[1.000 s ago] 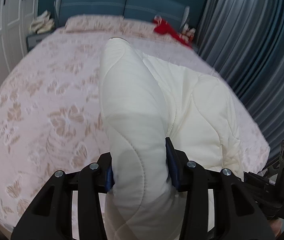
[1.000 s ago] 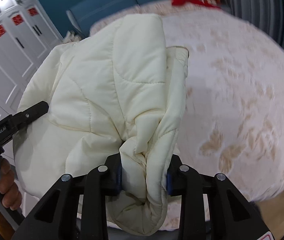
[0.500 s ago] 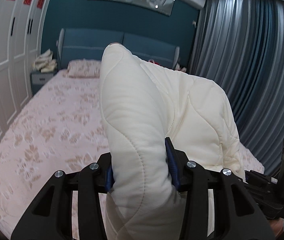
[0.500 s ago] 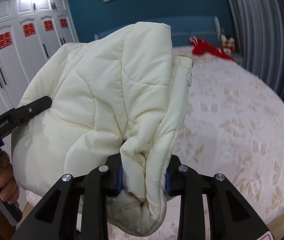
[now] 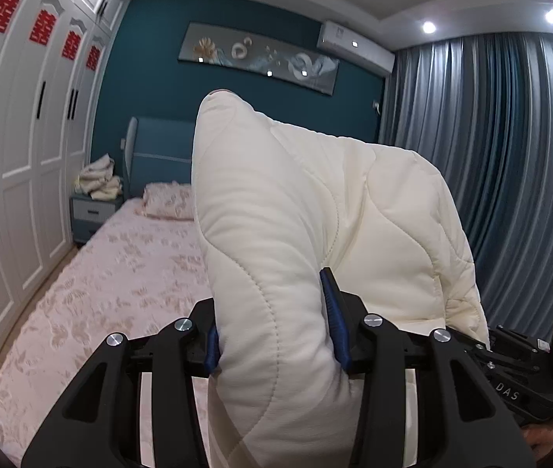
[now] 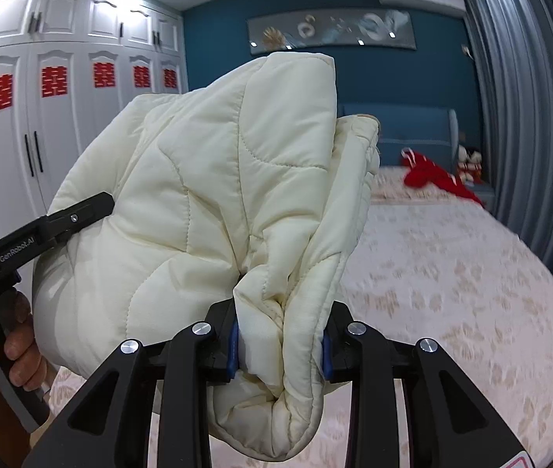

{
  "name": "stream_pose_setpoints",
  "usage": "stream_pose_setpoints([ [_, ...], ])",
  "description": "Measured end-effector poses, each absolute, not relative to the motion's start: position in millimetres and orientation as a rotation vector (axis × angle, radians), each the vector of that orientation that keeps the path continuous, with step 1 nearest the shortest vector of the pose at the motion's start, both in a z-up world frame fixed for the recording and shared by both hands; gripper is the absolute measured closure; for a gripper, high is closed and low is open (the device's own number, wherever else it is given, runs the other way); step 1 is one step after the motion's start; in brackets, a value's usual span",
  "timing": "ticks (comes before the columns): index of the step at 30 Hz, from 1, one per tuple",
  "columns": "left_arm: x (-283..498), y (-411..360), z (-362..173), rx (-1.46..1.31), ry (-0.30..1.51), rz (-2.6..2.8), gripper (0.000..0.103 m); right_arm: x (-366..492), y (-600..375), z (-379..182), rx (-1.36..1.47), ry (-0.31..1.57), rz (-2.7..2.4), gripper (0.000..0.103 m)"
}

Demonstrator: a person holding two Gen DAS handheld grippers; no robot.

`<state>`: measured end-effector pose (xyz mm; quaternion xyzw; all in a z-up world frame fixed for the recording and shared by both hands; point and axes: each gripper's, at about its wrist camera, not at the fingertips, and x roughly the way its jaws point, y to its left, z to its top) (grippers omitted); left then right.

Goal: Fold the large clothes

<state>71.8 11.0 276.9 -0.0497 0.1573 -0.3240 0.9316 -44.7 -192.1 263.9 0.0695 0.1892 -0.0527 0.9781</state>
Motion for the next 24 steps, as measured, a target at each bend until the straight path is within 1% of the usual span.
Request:
stream_pose_setpoints([
  [6,97.3,29.7,284.6,-0.142,0.272,-0.667,0.061,-24.0,-177.1,283.8,0.095,0.313,-0.091,0.074],
  [11,131.4,40.0,271.7,-0.171,0.283,-0.650,0.061,7.0,-174.0,276.3,0.079,0.312,-0.078,0.074],
  [16,153.3,42.4,253.1,-0.171,0.289,-0.628,0.061,42.1,-174.1,256.6,0.079,0.337,-0.062,0.074],
  [20,182.3,43.1,223.9,-0.185,0.342,-0.616,0.061,75.6,-175.0,232.3,0.080,0.379,-0.047,0.074],
  [24,213.1,38.8,179.9,-0.182,0.413,-0.603,0.061,109.6,-183.3,188.7,0.104,0.449,-0.026,0.074],
])
